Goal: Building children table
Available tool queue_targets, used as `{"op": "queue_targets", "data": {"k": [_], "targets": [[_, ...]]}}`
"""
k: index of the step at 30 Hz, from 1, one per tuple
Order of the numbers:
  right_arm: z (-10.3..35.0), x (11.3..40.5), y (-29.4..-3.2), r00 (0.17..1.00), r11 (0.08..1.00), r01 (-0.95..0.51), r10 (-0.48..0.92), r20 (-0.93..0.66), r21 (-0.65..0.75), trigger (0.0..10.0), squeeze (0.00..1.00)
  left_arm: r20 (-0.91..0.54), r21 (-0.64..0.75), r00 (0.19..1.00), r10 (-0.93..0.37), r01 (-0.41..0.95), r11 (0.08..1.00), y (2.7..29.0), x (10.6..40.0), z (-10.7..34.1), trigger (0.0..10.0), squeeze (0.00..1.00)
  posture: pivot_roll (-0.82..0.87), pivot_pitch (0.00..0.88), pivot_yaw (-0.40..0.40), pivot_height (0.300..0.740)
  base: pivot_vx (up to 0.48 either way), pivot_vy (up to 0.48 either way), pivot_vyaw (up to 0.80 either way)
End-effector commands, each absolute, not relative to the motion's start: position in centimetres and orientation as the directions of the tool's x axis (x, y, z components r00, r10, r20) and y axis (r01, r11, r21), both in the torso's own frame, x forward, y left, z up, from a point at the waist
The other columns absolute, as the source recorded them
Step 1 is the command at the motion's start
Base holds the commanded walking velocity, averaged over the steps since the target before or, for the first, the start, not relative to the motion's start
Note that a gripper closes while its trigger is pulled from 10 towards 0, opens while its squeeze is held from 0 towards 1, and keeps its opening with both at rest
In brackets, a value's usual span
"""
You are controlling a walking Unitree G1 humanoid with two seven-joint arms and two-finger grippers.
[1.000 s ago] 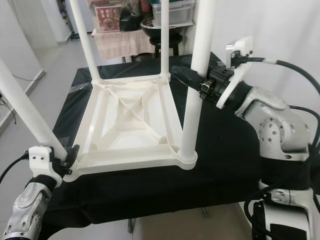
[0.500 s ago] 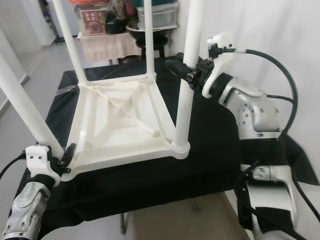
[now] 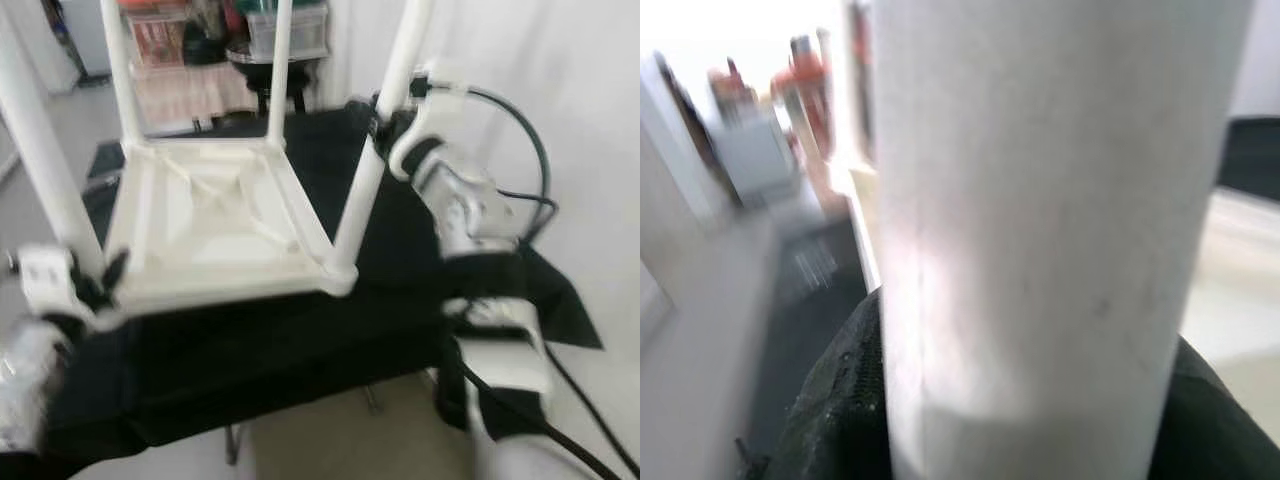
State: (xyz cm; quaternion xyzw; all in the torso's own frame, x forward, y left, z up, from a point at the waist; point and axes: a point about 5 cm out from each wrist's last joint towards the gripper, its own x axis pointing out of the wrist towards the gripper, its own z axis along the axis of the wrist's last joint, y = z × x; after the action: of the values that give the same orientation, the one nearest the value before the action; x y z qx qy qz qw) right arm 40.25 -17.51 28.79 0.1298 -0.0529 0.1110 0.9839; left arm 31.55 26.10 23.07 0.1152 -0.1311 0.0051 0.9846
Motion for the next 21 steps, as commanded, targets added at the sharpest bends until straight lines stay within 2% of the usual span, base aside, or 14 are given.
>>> {"op": "queue_targets", "data": {"k": [1,2,3,4,5,6,7,8,9,10,11,13,16,21], "targets": [[20.6,40.1,-18.1,0.969,0.971,-0.088,0.135,-0.207,0.221,0.0,0.00,0.684,0.213,0.727,-0.065,-0.114,0.971,25.6,28.4,33.3,0.0,0.00,-0.05,0.000,0.062,0.740,0.000,0.000,0.00],[19.0,39.9,-17.2,0.955,0.968,-0.052,0.119,-0.270,0.245,0.0,0.00,0.733,0.275,0.667,-0.136,-0.107,0.955,25.2,28.2,37.0,3.2,0.00,-0.03,0.000,0.075,0.740,0.000,0.000,0.00],[17.2,39.5,-15.7,0.933,0.958,-0.030,0.129,-0.336,0.285,0.0,0.00,0.775,0.331,0.595,-0.213,-0.095,0.939,24.4,28.0,41.0,4.4,0.00,-0.02,0.000,0.087,0.740,0.000,0.000,0.00],[17.2,39.5,-15.7,0.933,0.958,-0.030,0.129,-0.336,0.285,0.0,0.00,0.775,0.331,0.595,-0.213,-0.095,0.939,24.4,28.0,41.0,4.4,0.00,-0.02,0.000,0.087,0.740,0.000,0.000,0.00],[15.8,39.1,-14.3,0.913,0.948,-0.017,0.144,-0.382,0.318,0.0,0.00,0.796,0.372,0.539,-0.276,-0.076,0.925,23.4,27.8,44.1,7.7,0.00,-0.02,0.000,0.094,0.740,0.000,0.000,0.00],[14.1,38.5,-12.6,0.881,0.931,0.012,0.163,-0.445,0.365,0.0,0.00,0.799,0.430,0.480,-0.361,-0.037,0.902,21.9,27.5,47.1,10.0,0.00,-0.01,0.000,0.113,0.740,0.000,0.000,0.00],[14.1,38.5,-12.6,0.881,0.931,0.012,0.163,-0.445,0.365,0.0,0.00,0.799,0.430,0.480,-0.361,-0.037,0.902,21.9,27.5,47.1,10.0,0.00,-0.01,0.000,0.113,0.740,0.000,0.000,0.00],[12.4,37.7,-10.8,0.845,0.910,0.044,0.186,-0.501,0.413,0.0,0.00,0.787,0.477,0.431,-0.441,0.028,0.879,19.9,27.6,49.3,10.0,0.12,0.01,0.000,0.128,0.740,0.000,0.000,0.00],[11.3,37.1,-9.6,0.817,0.892,0.078,0.198,-0.541,0.445,0.0,0.00,0.772,0.508,0.401,-0.493,0.077,0.858,18.4,27.6,50.5,10.0,0.94,0.01,0.000,0.130,0.740,0.000,0.000,0.00],[11.3,37.1,-9.6,0.817,0.892,0.078,0.198,-0.541,0.445,0.0,0.00,0.772,0.508,0.401,-0.493,0.077,0.858,18.4,27.6,50.5,10.0,0.94,0.01,0.000,0.130,0.740,0.000,0.000,0.00],[9.8,36.2,-8.1,0.769,0.880,0.113,0.217,-0.601,0.462,0.0,0.00,0.750,0.535,0.369,-0.549,0.148,0.831,16.7,27.8,51.2,10.0,1.00,0.01,0.012,0.133,0.740,0.000,0.000,0.00],[8.9,35.6,-7.1,0.736,0.875,0.140,0.222,-0.639,0.464,0.0,0.00,0.733,0.547,0.357,-0.579,0.196,0.814,15.7,27.9,51.5,10.0,1.00,0.01,0.012,0.133,0.740,0.000,0.000,0.00],[5.2,32.5,-3.2,0.623,0.849,0.265,0.210,-0.753,0.457,0.0,0.00,0.626,0.597,0.346,-0.699,0.365,0.715,11.8,29.4,49.9,10.0,1.00,0.01,0.034,0.134,0.740,0.000,0.000,0.00],[4.1,31.7,-2.9,0.603,0.846,0.333,0.148,-0.784,0.416,0.0,0.00,0.554,0.614,0.345,-0.758,0.445,0.652,10.6,29.8,48.2,10.0,1.00,0.02,0.047,0.137,0.740,0.000,0.000,0.00]]}}
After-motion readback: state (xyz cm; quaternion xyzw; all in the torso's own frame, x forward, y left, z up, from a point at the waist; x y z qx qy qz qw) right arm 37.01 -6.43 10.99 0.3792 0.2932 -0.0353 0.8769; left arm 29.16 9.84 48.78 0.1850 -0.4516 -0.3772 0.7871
